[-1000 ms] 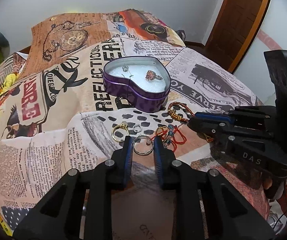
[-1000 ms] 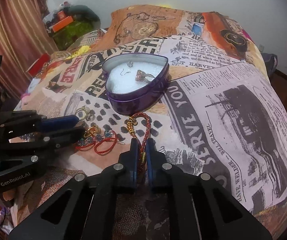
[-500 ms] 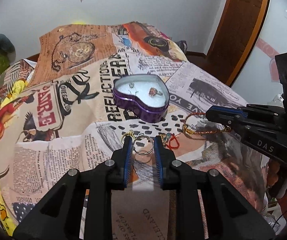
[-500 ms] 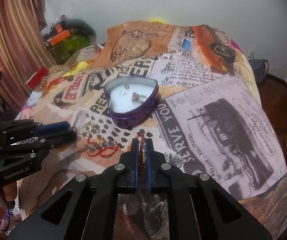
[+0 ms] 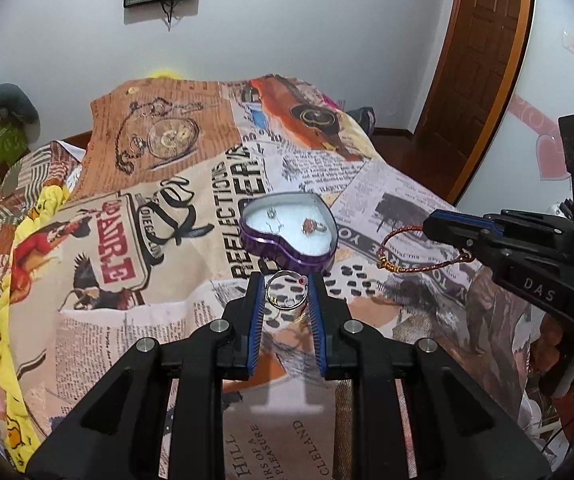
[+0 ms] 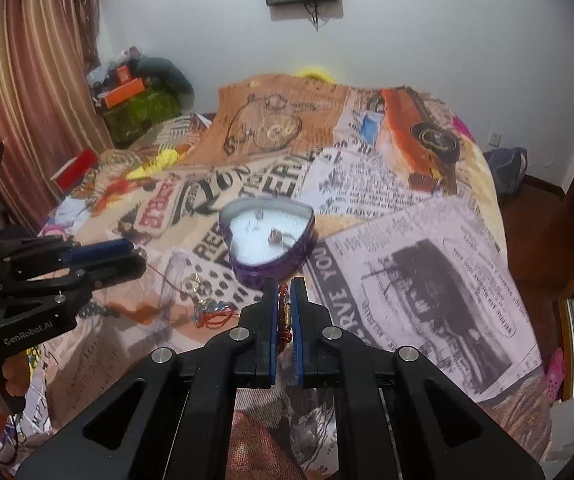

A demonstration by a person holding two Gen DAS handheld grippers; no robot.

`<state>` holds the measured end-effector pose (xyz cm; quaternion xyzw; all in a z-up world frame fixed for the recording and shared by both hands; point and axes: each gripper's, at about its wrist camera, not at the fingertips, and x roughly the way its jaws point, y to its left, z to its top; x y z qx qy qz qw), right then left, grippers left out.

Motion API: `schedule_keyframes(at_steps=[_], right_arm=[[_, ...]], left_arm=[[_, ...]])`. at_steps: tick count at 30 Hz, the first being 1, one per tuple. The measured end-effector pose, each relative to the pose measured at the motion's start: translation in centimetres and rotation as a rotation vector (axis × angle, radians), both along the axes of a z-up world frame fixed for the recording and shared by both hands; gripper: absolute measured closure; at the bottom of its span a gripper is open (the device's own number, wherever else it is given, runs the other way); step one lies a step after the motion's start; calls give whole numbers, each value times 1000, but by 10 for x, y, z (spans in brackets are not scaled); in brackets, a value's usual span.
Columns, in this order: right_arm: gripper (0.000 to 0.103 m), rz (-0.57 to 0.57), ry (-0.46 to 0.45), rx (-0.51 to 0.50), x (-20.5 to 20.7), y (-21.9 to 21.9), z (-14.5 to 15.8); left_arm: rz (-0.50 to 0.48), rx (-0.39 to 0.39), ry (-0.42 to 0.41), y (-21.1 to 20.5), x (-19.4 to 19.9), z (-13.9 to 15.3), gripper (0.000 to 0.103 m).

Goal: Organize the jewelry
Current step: 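Carry the bracelet and ring over the heart tin with both tools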

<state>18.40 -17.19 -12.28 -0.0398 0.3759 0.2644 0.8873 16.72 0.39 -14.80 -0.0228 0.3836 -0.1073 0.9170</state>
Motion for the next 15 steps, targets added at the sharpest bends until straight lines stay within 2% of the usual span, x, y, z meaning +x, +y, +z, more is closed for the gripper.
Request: schedule_keyframes(at_steps=[8,15], right_arm=[[98,3,-64,25,2,7,21],[98,1,-86,56,13,12,29]], left_arm=[[3,-4,-44,2,3,14,82],[2,-4,-64,4,16,20,82]])
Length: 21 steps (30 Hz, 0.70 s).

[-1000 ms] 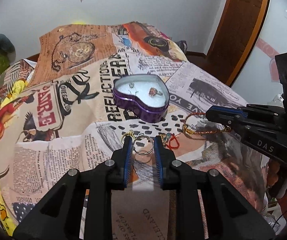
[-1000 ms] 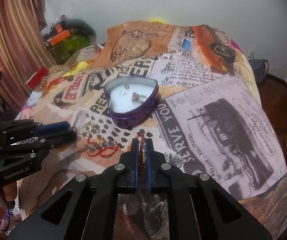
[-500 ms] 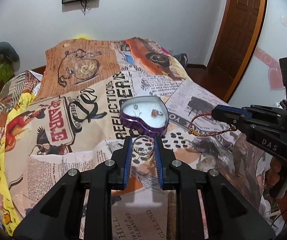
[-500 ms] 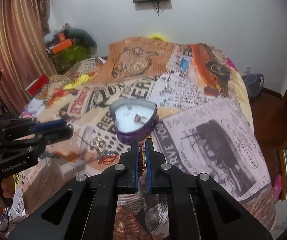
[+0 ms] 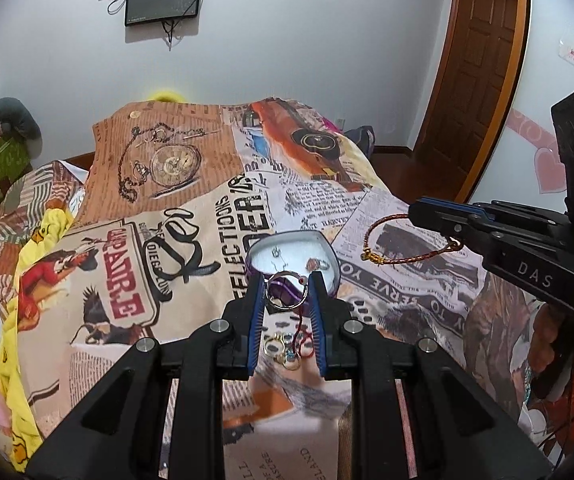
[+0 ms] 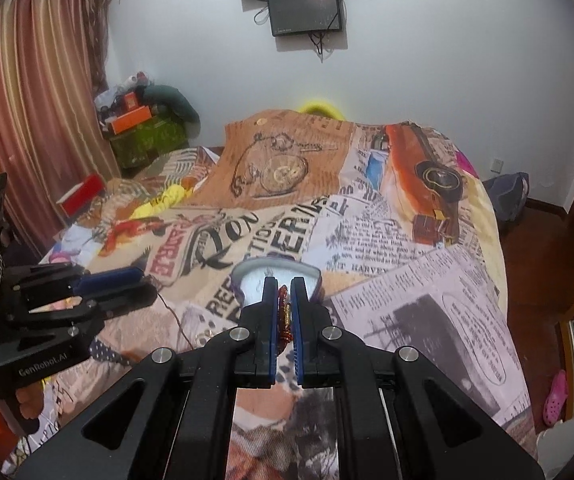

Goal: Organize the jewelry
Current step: 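Carry the bracelet and ring over the heart tin with both tools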

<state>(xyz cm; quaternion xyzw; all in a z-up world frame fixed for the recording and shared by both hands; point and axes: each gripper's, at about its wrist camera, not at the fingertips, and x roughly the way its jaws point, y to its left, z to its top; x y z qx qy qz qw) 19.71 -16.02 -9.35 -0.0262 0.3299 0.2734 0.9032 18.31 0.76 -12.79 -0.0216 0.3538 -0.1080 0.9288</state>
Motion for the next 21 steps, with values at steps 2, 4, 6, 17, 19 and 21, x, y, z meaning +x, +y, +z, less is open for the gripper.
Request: schedule_keyframes(at_steps=[2,4,6,17,19,21], right_arm=[[98,1,-6,7,4,3,2],[98,3,-11,12,7,5,3],[98,6,-13,19,12,9,4],[98,41,33,58,42,29,-12],[97,53,60,62,50,33,-19],[98,62,85,56,59,38,-27]], left_arm=[[0,4,-6,0,4,0,82],[2,5,-8,0,8,0,82],[7,3,-7,1,13,-1,82],[30,3,19,7,44,-13,82],[33,3,29,9,51,-17,82],[33,4,42,9,59,-22,82]])
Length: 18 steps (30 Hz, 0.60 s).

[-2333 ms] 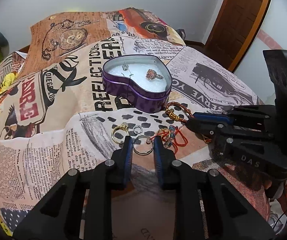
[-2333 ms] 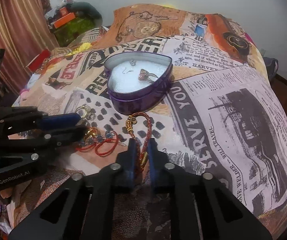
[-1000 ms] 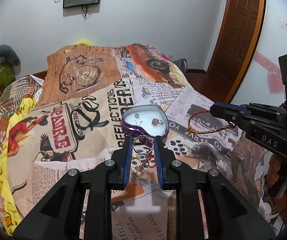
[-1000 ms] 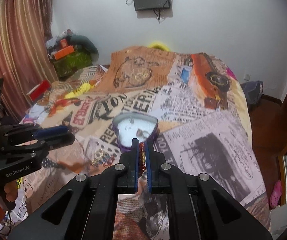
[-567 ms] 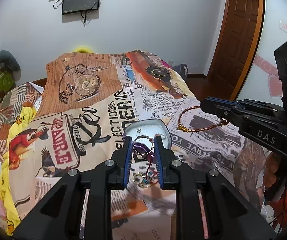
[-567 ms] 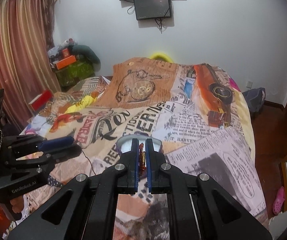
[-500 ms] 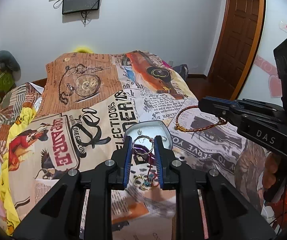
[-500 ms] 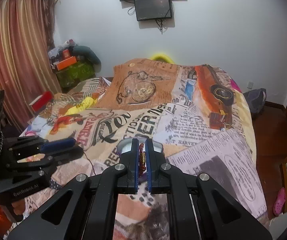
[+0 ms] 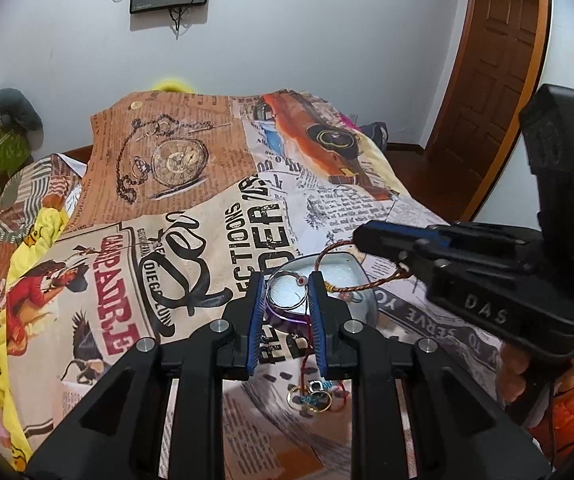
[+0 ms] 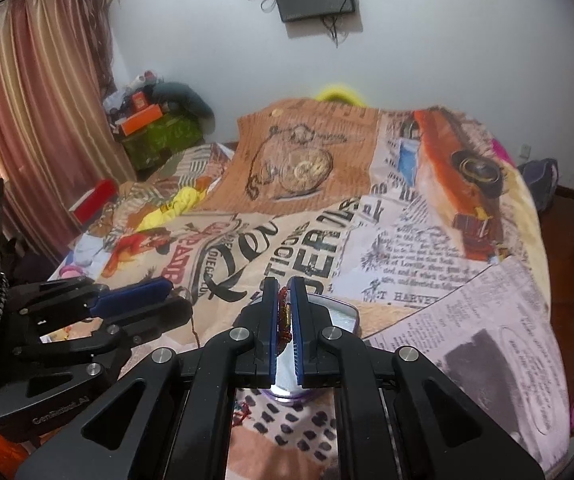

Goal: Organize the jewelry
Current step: 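Carry the bracelet and ring over the heart tin with both tools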

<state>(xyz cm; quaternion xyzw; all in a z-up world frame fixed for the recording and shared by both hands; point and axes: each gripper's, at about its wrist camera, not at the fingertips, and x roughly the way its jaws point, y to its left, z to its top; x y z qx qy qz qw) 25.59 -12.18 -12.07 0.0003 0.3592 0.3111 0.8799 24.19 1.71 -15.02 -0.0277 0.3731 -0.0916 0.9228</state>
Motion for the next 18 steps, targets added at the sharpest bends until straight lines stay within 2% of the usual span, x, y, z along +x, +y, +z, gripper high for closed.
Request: schedule_keyframes(at_steps=[8,18], right_arm=[[98,27,67,-62,21,9,-25],[97,35,119,-96,31,2,-35]], left_arm=[[-27,3,62,-5,25,-23,82],[-60,29,108,-18,45,-41,82]])
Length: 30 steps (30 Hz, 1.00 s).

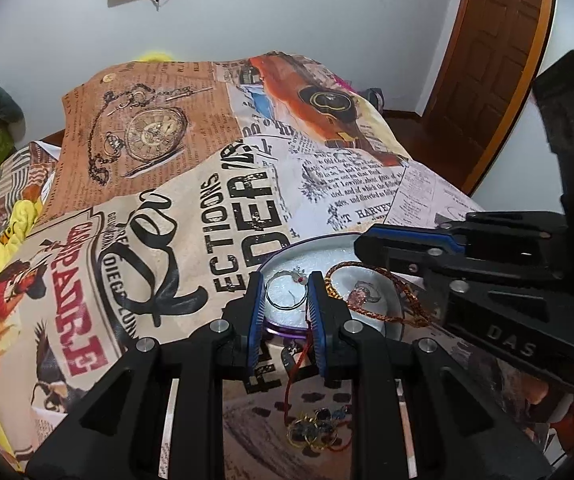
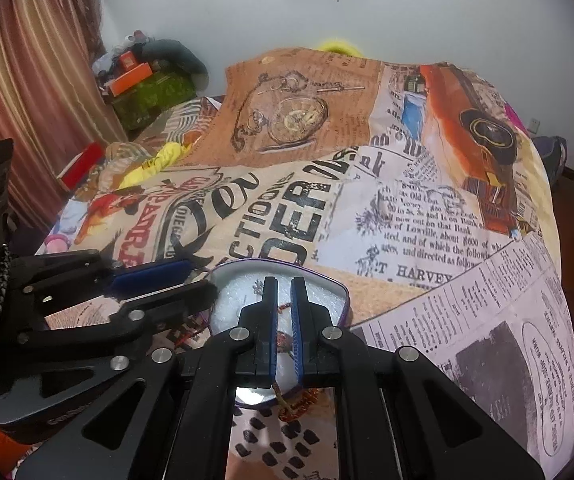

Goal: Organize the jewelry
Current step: 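Carry the bracelet and ring over the heart tin with both tools, then open both tools to release the bracelet and ring into the tin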

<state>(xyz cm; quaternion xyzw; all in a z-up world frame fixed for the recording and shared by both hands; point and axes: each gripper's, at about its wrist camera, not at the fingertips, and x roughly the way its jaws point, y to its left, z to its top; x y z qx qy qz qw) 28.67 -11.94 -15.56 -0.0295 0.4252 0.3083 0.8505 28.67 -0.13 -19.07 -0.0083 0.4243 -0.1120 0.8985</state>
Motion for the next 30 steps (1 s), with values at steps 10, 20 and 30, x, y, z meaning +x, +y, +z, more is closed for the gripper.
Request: schedule_keyframes(at_steps=[10,20,30], right_arm=[[97,-24,-42,-51,-12,-10,9],[95,-35,-29,-62,-21,-18,10],[71,-45,-58,-50,-35,-21,23]], left_arm=[[-37,20,18,-12,3,-6,82],[-42,37,17,-14,-5,3,82],[-3,37,-25,2,-33,29,74]])
